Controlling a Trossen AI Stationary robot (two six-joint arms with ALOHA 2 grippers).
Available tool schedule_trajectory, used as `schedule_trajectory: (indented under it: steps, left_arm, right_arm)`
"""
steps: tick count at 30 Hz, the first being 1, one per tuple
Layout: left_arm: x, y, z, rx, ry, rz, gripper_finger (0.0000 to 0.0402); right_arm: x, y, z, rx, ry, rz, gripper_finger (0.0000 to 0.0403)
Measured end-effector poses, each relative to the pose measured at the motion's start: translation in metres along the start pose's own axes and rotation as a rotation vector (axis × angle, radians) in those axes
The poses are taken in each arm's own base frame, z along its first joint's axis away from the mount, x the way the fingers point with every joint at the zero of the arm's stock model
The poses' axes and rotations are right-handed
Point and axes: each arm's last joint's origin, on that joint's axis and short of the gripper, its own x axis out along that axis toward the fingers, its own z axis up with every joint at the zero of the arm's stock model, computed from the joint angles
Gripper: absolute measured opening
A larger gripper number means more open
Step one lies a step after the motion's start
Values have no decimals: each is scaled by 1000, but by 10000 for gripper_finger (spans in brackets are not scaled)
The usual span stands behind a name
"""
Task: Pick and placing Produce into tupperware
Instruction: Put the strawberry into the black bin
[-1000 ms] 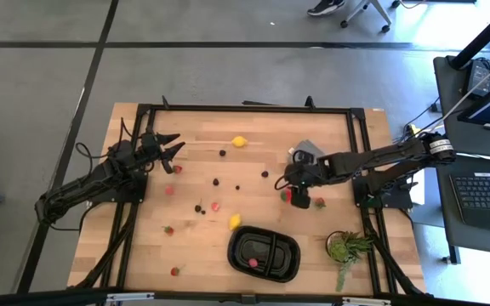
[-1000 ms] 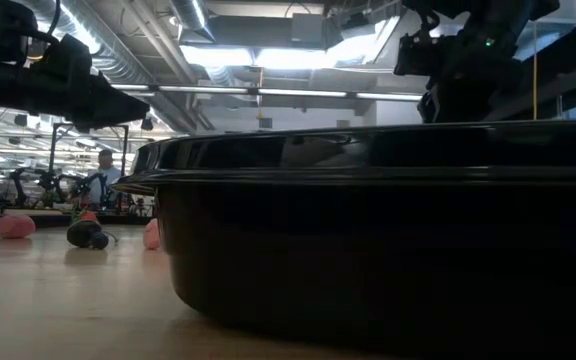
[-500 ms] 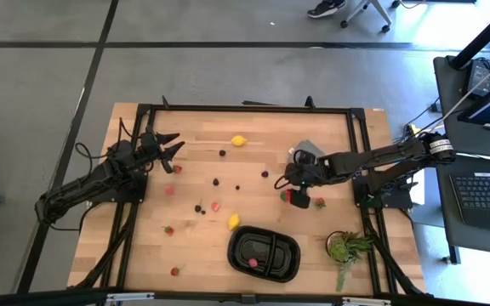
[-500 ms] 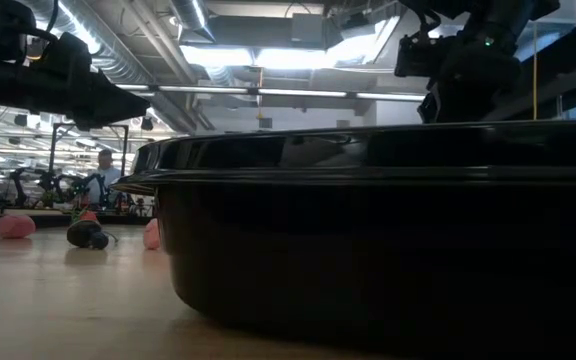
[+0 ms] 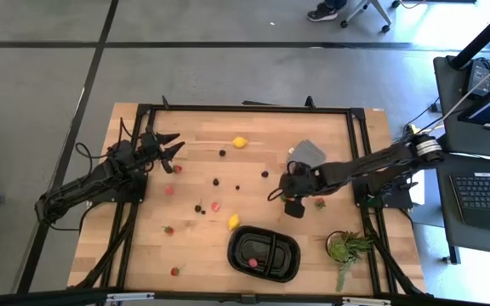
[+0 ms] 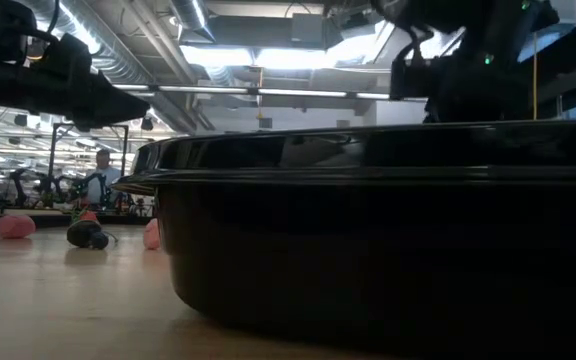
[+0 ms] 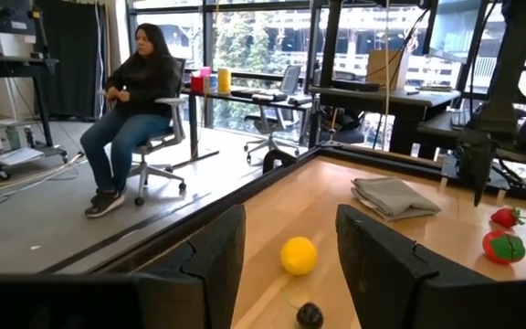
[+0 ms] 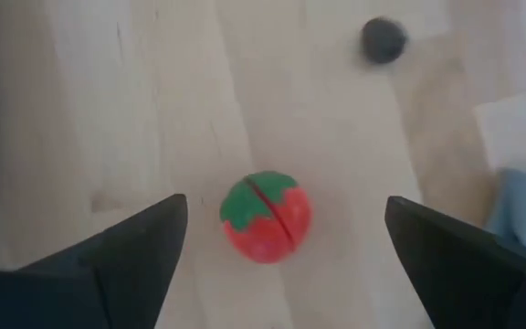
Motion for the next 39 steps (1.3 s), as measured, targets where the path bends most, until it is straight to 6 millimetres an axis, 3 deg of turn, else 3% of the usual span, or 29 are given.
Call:
schedule_trajectory:
  steps: [9,14,33,36,39]
  left_arm:
    - [0,0,0,0,3,0,165]
    - [0,0,0,0,3,0,165]
    - [0,0,0,0,3,0,165]
    - [0,0,0,0,3,0,165]
    - [0,0,0,0,3,0,165]
  right_arm:
    - [40,8,-7,-70,124,-22,373]
    - [51,10,-9,-79,156,-23,350]
    - [53,12,-7,-123,146,-11,186]
    - [50,13,2,-121,124,-27,180]
    - [37,19,26,-107,51,-4,183]
